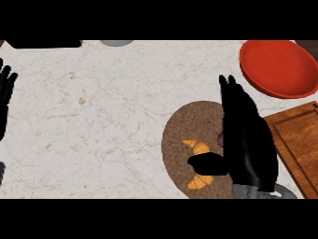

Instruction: Pick the can from the placemat and place it in the bowl

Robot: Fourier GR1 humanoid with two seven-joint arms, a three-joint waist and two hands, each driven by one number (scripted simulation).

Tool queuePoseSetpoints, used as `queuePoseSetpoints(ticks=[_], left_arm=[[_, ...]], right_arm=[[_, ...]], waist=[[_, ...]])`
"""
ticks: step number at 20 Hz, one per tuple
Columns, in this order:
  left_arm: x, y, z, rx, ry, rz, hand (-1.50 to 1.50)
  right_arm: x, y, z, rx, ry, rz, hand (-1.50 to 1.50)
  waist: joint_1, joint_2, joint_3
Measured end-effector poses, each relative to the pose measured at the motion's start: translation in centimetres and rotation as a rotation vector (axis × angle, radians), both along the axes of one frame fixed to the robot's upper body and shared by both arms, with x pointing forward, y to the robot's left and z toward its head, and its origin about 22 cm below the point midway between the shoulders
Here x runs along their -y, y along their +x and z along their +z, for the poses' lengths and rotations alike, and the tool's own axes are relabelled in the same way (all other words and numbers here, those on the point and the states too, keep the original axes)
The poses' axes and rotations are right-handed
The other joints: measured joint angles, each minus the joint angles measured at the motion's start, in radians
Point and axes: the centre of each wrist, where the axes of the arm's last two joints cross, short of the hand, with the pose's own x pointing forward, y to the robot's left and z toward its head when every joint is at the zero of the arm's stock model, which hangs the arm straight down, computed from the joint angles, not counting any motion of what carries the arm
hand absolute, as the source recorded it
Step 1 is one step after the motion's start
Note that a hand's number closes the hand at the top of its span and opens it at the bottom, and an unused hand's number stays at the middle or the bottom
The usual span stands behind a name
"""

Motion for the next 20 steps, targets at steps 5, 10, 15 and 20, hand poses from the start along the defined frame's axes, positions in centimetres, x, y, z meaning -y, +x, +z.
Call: queuePoseSetpoints(ticks=[5, 10, 15, 20], left_arm=[[0.2, 0.3, 0.3, 0.007, -0.001, -0.007, 0.0], [0.4, 0.6, 0.1, 0.009, -0.006, -0.015, 0.0], [0.1, 0.7, 0.4, 0.013, -0.006, -0.028, 0.0], [0.5, 0.9, 0.2, 0.016, -0.009, -0.033, 0.0]], right_arm=[[0.3, -0.8, 0.6, -0.11, -0.014, 0.053, -1.5], [1.4, -1.6, 1.0, -0.166, -0.009, 0.055, -1.5], [2.5, -1.6, 1.1, -0.209, -0.015, 0.04, -1.5], [3.8, -1.1, 0.7, -0.261, -0.028, 0.026, -1.5]], waist=[[0.009, 0.004, 0.001], [0.013, 0.008, 0.002], [0.023, 0.011, 0.003], [0.029, 0.014, 0.004]])
